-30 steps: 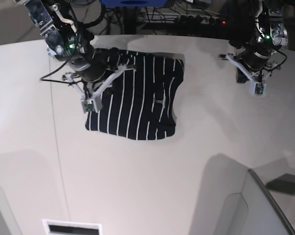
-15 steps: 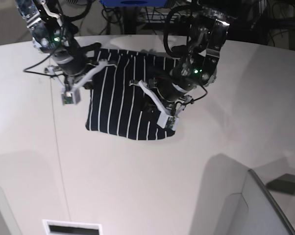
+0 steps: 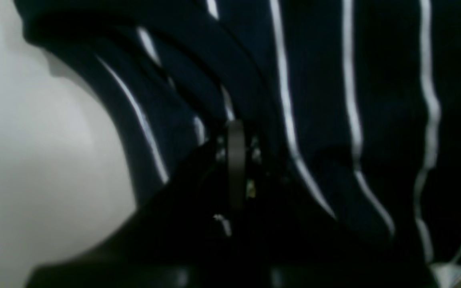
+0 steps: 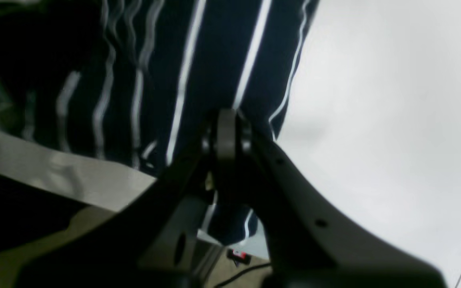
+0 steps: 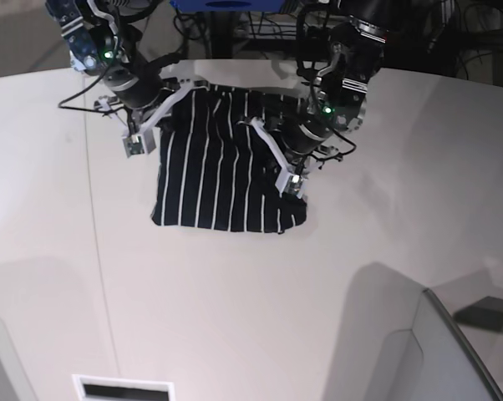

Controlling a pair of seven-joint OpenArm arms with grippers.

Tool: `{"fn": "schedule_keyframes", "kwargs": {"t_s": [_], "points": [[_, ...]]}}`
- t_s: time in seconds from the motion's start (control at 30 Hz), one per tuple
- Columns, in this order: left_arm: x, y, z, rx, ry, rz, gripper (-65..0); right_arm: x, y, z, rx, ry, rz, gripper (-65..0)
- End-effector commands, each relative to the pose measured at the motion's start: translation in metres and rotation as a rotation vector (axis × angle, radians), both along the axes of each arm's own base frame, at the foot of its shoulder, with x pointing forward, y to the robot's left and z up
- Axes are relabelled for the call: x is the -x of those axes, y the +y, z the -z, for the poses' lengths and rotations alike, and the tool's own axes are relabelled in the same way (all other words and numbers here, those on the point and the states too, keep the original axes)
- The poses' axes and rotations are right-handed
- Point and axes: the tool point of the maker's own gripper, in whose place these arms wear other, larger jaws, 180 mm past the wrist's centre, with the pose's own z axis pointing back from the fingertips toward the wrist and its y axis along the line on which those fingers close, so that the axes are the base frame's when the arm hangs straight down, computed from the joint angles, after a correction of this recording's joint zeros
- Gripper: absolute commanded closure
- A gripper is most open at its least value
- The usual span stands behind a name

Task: Layout the t-shirt on the table in an organized manner, then fold the t-shirt properly
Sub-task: 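Grasp the stack's edges with both grippers and square the folded shirt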

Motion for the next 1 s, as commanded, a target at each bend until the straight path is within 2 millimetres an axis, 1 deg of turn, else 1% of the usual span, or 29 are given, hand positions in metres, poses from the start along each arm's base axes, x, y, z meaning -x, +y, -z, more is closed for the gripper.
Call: {"fn": "schedule_keyframes", "kwargs": {"t_s": [0.0, 0.07, 0.13, 0.2, 0.27, 0.33, 0.37, 0.43, 0.53, 0.6, 0.67, 0.7, 0.77, 0.83, 0.97], "points": [[-0.008, 0.000, -0.006, 0.002, -0.023, -0.006, 0.0, -0.004, -0.001, -0.002, -0.005, -0.035, -0.011, -0.8], [-0.008, 0.003, -0.005, -0.003, -0.022, -0.007, 0.0, -0.002, -0.010, 0.010, 0.002, -0.025, -0.005, -0.8], [-0.007, 0.010, -0.004, -0.018, -0.022, -0.004, 0.0, 0.001, -0.025, 0.023, 0.023, 0.004, 0.013, -0.8], [-0.007, 0.011, -0.004, -0.022, -0.020, -0.003, 0.0, -0.003, -0.036, 0.027, 0.034, 0.007, 0.022, -0.8], [-0.007, 0.012, -0.004, -0.023, -0.022, -0.003, 0.0, -0.007, -0.040, 0.025, 0.036, -0.005, 0.018, -0.8], [-0.010, 0.010, -0.009, -0.020, -0.034, -0.001, 0.0, -0.015, -0.038, 0.012, 0.029, -0.043, 0.012, -0.8], [-0.013, 0.008, -0.015, -0.013, -0.050, 0.000, 0.0, -0.019, -0.034, 0.003, 0.019, -0.068, 0.007, -0.8], [-0.019, 0.003, -0.030, 0.007, -0.089, 0.002, 0.0, -0.025, -0.029, -0.018, 0.006, -0.116, -0.011, -0.8], [-0.031, -0.001, -0.059, 0.023, -0.157, 0.007, 0.0, -0.036, -0.018, -0.055, -0.014, -0.164, -0.043, -0.8], [-0.030, -0.002, -0.072, 0.019, -0.164, 0.013, 0.0, -0.048, -0.012, -0.077, -0.023, -0.205, -0.062, -0.8], [-0.030, -0.001, -0.080, 0.004, -0.176, 0.025, 0.0, -0.063, -0.011, -0.086, -0.023, -0.226, -0.069, -0.8], [-0.025, -0.002, -0.077, 0.002, -0.162, 0.035, 0.0, -0.074, -0.009, -0.092, -0.020, -0.245, -0.077, -0.8], [-0.019, -0.002, -0.071, -0.005, -0.143, 0.040, 0.0, -0.091, -0.010, -0.085, -0.012, -0.238, -0.070, -0.8], [-0.010, 0.000, -0.056, -0.013, -0.099, 0.038, 0.0, -0.109, -0.010, -0.077, -0.029, -0.225, -0.048, -0.8], [0.007, 0.013, -0.033, -0.046, -0.033, 0.036, 0.0, -0.132, -0.001, -0.064, -0.073, -0.197, -0.108, -0.8]]}}
